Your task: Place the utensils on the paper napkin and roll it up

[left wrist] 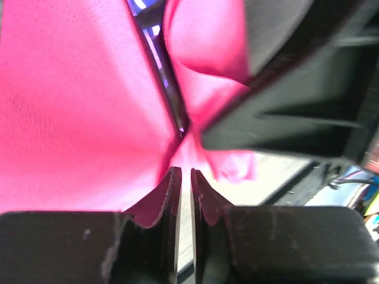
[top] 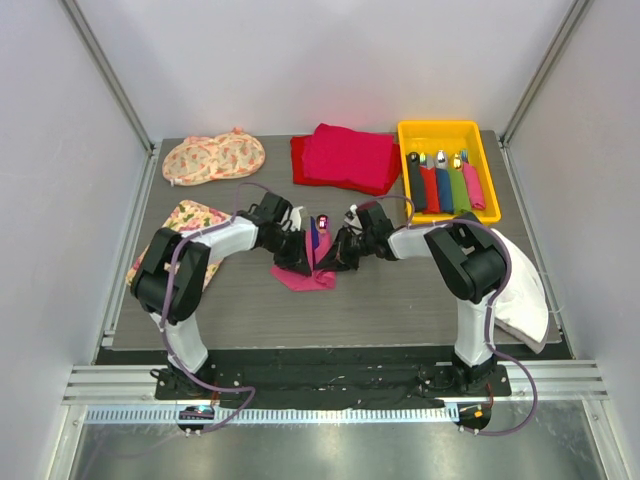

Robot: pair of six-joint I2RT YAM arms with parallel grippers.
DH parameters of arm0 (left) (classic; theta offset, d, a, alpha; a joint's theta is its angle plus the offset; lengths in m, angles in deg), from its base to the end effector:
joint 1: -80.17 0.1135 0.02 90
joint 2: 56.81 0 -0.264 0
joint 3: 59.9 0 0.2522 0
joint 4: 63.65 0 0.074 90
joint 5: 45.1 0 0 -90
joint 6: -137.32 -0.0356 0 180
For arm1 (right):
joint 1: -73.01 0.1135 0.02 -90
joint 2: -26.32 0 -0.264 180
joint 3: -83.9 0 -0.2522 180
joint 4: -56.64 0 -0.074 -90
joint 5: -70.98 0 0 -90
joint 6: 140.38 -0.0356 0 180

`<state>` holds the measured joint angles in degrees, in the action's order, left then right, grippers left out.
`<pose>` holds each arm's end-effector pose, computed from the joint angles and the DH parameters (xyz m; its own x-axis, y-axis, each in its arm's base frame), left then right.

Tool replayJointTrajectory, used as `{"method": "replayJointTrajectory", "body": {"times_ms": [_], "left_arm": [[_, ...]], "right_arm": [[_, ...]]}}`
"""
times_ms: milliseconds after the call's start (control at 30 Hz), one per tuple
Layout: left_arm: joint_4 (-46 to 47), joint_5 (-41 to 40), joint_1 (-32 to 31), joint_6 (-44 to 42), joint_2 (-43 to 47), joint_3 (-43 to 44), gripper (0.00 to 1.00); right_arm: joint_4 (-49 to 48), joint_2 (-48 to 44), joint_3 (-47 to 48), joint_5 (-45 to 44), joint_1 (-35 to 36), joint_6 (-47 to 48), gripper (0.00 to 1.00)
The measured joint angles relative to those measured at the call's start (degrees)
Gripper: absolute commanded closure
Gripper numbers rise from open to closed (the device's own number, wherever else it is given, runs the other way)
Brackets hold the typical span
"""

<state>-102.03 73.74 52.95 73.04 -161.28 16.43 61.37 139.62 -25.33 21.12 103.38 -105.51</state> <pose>0.3036 -0.1755 0.1537 -0.9829 0.0781 -0.1670 0.1610 0.8047 -0.5715 0.3154 0.2114 0.1112 -0.9891 0.1474 0.0004 0.0831 0.5553 0.8275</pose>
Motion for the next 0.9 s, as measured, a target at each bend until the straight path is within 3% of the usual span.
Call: {"method": "replayJointTrajectory", "body": {"times_ms": [433, 900], "left_arm": [[-0.8, 1.8, 3.1, 0.5, 6.0, -2.9, 0.85], [-2.5, 2.8, 3.4, -0.4, -0.7, -3.1, 0.9]], "right_arm": [[1.4, 0.3, 0.3, -1.5, 0.0, 1.4, 0.99], [1.4, 0.3, 1.5, -1.9, 0.9, -0.7, 0.99]]}}
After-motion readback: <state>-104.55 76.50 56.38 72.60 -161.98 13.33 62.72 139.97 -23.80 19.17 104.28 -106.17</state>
